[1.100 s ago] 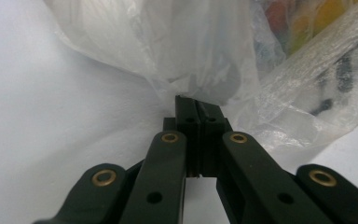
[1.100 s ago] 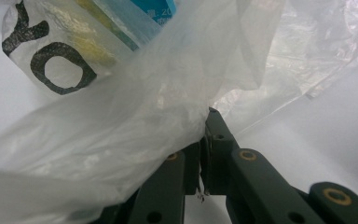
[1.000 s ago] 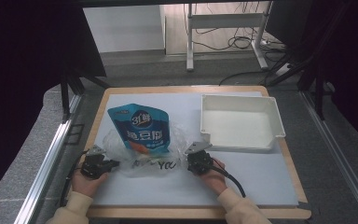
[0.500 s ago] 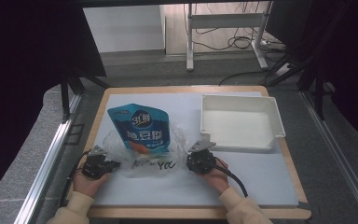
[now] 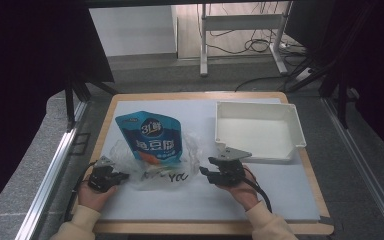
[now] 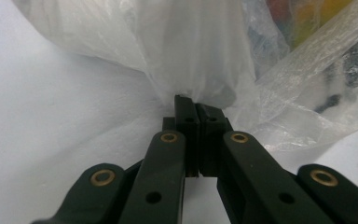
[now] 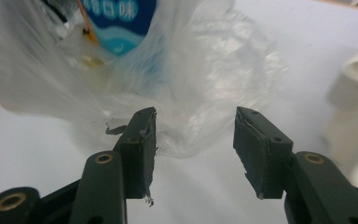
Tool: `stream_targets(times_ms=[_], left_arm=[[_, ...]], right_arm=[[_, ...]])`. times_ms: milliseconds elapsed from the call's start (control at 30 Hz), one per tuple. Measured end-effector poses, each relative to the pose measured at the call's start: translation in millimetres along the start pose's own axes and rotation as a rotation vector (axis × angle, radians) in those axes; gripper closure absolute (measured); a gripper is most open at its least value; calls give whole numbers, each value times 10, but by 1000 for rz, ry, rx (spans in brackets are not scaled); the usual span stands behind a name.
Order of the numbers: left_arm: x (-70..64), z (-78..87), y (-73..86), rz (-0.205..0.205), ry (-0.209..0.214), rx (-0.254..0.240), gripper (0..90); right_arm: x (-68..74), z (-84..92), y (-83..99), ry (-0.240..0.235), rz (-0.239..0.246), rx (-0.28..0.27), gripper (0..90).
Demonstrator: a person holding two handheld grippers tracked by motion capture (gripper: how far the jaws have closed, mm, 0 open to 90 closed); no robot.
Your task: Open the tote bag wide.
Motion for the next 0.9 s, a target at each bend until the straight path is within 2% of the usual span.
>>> stream_targets(times_ms=[100, 133, 167, 233, 267, 333, 367, 400, 433, 467, 500, 533, 600, 633, 733, 800, 833, 867, 900], left_arm=[[1, 1, 1, -2, 1, 1, 896], [1, 1, 1, -2, 1, 1, 896], [2, 0, 1, -2, 1, 1, 896], [1, -1, 1, 0, 1, 0, 896], [-1, -3, -2, 5, -1, -3, 896], [-2, -3, -2, 5, -2, -2, 896], [-3, -1, 0, 3, -2, 1, 895], [-3, -1, 0, 3, -2, 1, 895], [-3, 0, 0, 4, -1, 2, 895], [-3, 0, 0, 4, -1, 2, 895], [-3, 0, 0, 4, -2, 3, 895], [-3, 0, 0, 4, -2, 3, 895], [-5, -2, -3, 8, -2, -1, 895], [-1, -3, -3, 5, -1, -1, 895], [3, -3, -2, 4, -2, -1, 895], [1, -4, -1, 4, -1, -4, 895], [-1, -2, 0, 2, 0, -3, 895], [-1, -2, 0, 2, 0, -3, 895], [-2, -2, 1, 1, -1, -4, 895]], right_arm=[[-13, 203, -99, 4, -11, -37, 483], [-13, 203, -99, 4, -11, -37, 483], [-10, 306, -164, 3, -11, -60, 488], [-6, 356, -202, 1, -9, -70, 495], [11, 461, -308, -8, -9, -101, 500], [17, 491, -350, -11, -7, -113, 500], [39, 554, -464, -14, -5, -137, 499], [39, 554, -464, -14, -5, -137, 499], [57, 591, -594, -19, -2, -162, 488], [57, 591, -594, -19, -2, -162, 488], [67, 587, -741, -23, -2, -177, 469], [67, 587, -741, -23, -2, -177, 469], [86, 556, -858, -28, 0, -176, 456], [130, 499, -982, -32, 18, -160, 443], [181, 422, -1085, -44, 27, -142, 429], [223, 284, -1140, -57, 27, -98, 416], [242, 170, -1126, -65, 24, -56, 407], [242, 170, -1126, -65, 24, -56, 407], [257, 70, -1088, -73, 23, -22, 402]])
Point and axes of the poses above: each handheld gripper's, and its own axes: z roughly backward along the jaws, y roughly out of its underside, x roughly to its left, the point moved 7 cm from there along -z, roughly forward along the jaws, and after that the axes turned 12 degrees about -z, right-handed, at the moved point
